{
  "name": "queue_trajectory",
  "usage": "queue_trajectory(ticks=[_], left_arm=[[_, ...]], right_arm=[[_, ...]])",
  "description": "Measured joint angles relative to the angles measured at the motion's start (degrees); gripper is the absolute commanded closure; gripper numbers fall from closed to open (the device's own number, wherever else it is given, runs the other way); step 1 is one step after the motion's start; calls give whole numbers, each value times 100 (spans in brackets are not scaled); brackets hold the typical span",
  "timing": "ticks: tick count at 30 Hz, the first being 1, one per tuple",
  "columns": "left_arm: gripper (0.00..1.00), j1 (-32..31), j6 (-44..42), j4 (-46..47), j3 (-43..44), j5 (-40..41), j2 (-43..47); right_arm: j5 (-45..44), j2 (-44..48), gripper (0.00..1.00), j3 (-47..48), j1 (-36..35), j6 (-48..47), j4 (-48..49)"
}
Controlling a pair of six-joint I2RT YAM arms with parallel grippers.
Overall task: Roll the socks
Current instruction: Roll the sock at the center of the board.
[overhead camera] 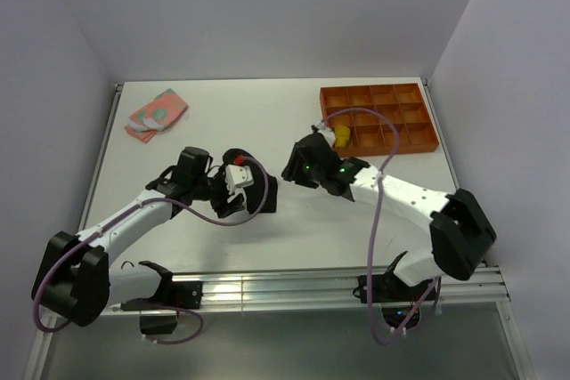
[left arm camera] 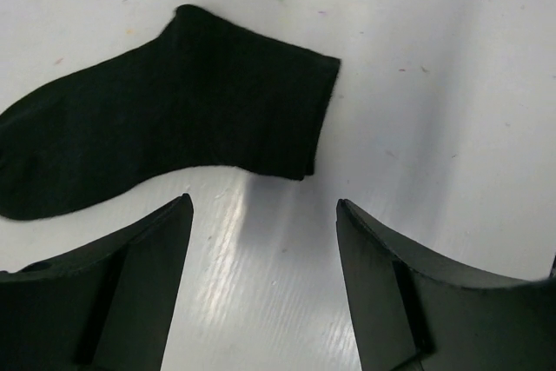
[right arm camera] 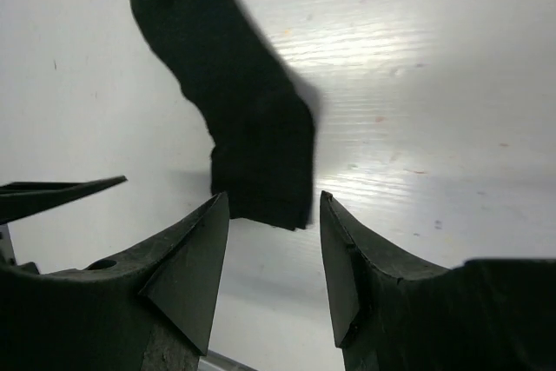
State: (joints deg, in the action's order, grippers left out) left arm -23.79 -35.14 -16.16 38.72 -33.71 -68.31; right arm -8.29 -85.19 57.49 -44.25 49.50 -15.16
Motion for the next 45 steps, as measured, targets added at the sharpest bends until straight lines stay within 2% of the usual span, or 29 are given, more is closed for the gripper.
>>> queue_trajectory(ticks=[4,8,12,22,34,45], left_arm=[[28,-509,118,450,-271,240,-245],[33,-981,286,817,-323,492,-682],[32,-1250,356,938,-236,704,-1091],[34,-1473,911,1108,658,723,-1821],[35,-1585,1989,1451,728,859,-1945],[35,-1585,2140,1259,717,981,-1860]], right_arm=[[-59,841,46,-678,258,66,15],[-118,1405,46,-1047,304,83,59],[-162,1735,46,-1335,304,83,114],[-282,2063,46,-1773,304,52,-4],[-275,2529,46,-1956,304,-142,-31],[-146,2430,46,-2146,304,-247,66]])
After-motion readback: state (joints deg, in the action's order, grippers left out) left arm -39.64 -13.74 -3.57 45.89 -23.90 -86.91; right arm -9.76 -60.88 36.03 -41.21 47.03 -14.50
